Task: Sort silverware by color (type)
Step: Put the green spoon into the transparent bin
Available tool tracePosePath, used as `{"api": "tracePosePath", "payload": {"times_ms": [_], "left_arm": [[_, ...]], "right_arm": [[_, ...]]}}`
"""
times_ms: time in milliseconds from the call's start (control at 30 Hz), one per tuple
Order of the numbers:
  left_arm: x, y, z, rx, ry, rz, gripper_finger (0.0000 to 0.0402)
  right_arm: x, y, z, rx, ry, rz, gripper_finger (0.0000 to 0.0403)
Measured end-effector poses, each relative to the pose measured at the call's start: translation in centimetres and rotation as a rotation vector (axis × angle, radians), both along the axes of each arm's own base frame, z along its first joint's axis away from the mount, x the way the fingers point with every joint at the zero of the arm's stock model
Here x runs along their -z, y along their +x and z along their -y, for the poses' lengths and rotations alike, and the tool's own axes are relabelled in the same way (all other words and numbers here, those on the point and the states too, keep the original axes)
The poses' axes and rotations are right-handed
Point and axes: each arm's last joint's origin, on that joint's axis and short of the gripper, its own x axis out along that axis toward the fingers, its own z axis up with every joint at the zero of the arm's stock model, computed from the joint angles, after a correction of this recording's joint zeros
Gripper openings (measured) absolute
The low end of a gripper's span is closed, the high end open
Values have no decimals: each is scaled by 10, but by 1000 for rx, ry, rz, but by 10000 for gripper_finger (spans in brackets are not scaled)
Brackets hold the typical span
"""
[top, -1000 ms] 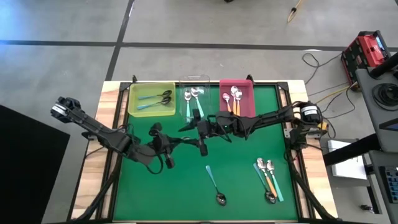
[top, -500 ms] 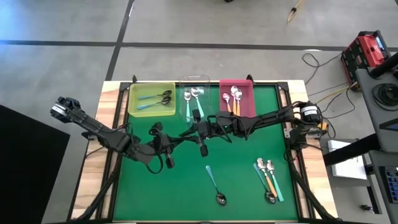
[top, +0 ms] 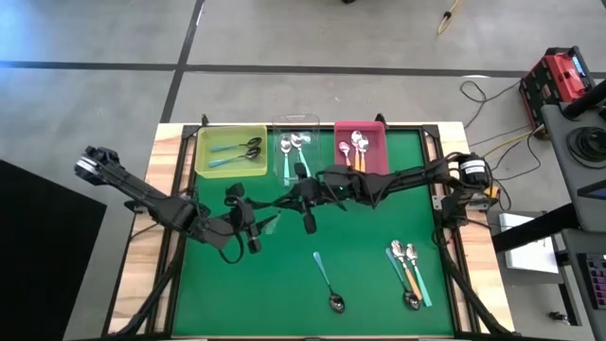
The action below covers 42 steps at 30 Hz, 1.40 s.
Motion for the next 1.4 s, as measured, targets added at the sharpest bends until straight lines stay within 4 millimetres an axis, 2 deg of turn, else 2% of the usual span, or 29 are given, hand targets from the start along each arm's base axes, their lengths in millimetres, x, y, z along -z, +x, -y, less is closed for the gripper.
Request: {"api": "tracePosePath", "payload": {"times_ms": [133,333,567,800,967,1100,1267,1400], "left_arm": [[-8,-12,-7,21,86,-38,163],[-26,-38,-20,76,222,-22,162],[-28,-79,-41,100,302,113,147],[-24,-109,-56,82,377,291,135],[-18,-122,-63,63,407,353,134],[-22,-131,-67,48,391,402,134],[-34,-139,-72,31,375,454,134],[-37,-143,-74,25,374,470,134]], "right_arm": [[-6,4,11,34,30,-109,14],[-27,10,30,103,7,-222,13],[-61,8,68,201,33,-240,13],[-82,-2,119,323,61,-184,13],[-82,-11,147,400,122,-183,13],[-82,-17,163,434,143,-178,13],[-84,-21,173,459,145,-162,13],[-81,-17,177,461,141,-130,13]]}}
